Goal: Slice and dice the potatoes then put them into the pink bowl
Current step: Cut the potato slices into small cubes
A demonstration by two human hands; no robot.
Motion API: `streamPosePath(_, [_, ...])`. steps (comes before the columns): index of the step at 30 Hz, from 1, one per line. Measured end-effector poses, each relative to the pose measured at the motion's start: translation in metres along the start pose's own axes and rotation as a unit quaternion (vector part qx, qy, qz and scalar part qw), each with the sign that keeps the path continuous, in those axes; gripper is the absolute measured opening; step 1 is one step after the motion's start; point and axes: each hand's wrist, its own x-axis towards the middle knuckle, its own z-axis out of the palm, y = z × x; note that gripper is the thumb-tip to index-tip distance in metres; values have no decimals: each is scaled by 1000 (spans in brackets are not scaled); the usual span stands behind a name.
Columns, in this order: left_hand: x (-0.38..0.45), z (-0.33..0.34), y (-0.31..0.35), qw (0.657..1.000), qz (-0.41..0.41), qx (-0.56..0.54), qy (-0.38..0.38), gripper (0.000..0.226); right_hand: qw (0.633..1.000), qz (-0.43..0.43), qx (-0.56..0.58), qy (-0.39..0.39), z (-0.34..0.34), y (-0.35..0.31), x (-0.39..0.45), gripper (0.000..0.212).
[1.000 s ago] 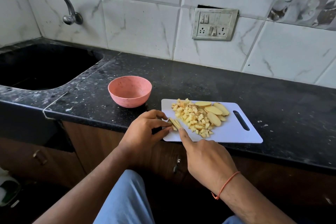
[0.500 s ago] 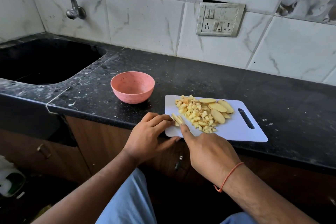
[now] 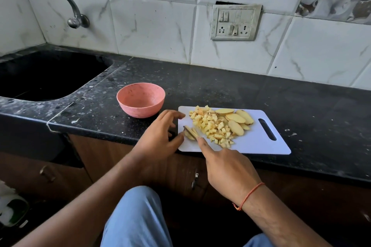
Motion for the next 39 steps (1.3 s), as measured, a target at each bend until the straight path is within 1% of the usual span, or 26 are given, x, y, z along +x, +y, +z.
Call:
streamPosePath(1, [10, -4, -1, 999, -13, 6, -45, 53, 1000, 4, 14, 9, 3, 2, -2, 68])
streamPosePath(3, [27, -8, -2, 990, -12, 65, -128, 62, 998, 16, 46, 33, 7, 4, -9, 65])
streamPosePath(4, [33, -9, -2, 984, -4, 88, -153, 63, 997, 24, 60, 48, 8, 4, -12, 64])
streamPosePath(6, [40, -8, -4, 981, -1, 84, -173, 58, 992, 47, 95, 66, 11, 6, -19, 63])
streamPosePath(9, [39, -6, -11, 985, -7, 41, -166, 38, 982, 84, 149, 85, 17, 11, -25, 61])
streamPosePath(12, [33, -7, -16, 991, -45, 3, -126, 26, 976, 85, 178, 90, 16, 12, -25, 61])
streamPosePath(14, [27, -9, -17, 994, -65, -25, -88, 23, 975, 79, 190, 86, 13, 10, -25, 59])
streamPosePath(18, [13, -11, -20, 993, -92, -72, 28, 21, 976, 72, 191, 77, 10, 3, -23, 58])
streamPosePath(20, [7, -8, -18, 994, -74, -65, 43, 21, 980, 70, 173, 69, 10, 1, -22, 57])
streamPosePath(23, [1, -6, -14, 998, -39, -47, 33, 27, 987, 77, 131, 55, 9, -2, -24, 55])
streamPosePath(27, [0, -10, -16, 999, -7, -28, -22, 38, 991, 99, 77, 40, 10, -3, -22, 57])
streamPosePath(29, [3, -15, -18, 998, -7, -28, -55, 43, 991, 106, 74, 37, 12, 0, -18, 57])
streamPosePath(32, [10, -21, -19, 993, -32, -34, -107, 56, 990, 108, 86, 42, 15, 3, -14, 56])
streamPosePath(35, [18, -24, -23, 987, -48, -19, -149, 51, 989, 110, 93, 41, 15, 3, -13, 55])
streamPosePath(37, [21, -23, -23, 988, -50, -8, -145, 48, 987, 112, 104, 40, 14, 3, -13, 54])
streamPosePath(39, [22, -18, -18, 991, -64, -7, -116, 51, 985, 113, 121, 40, 14, 3, -13, 54])
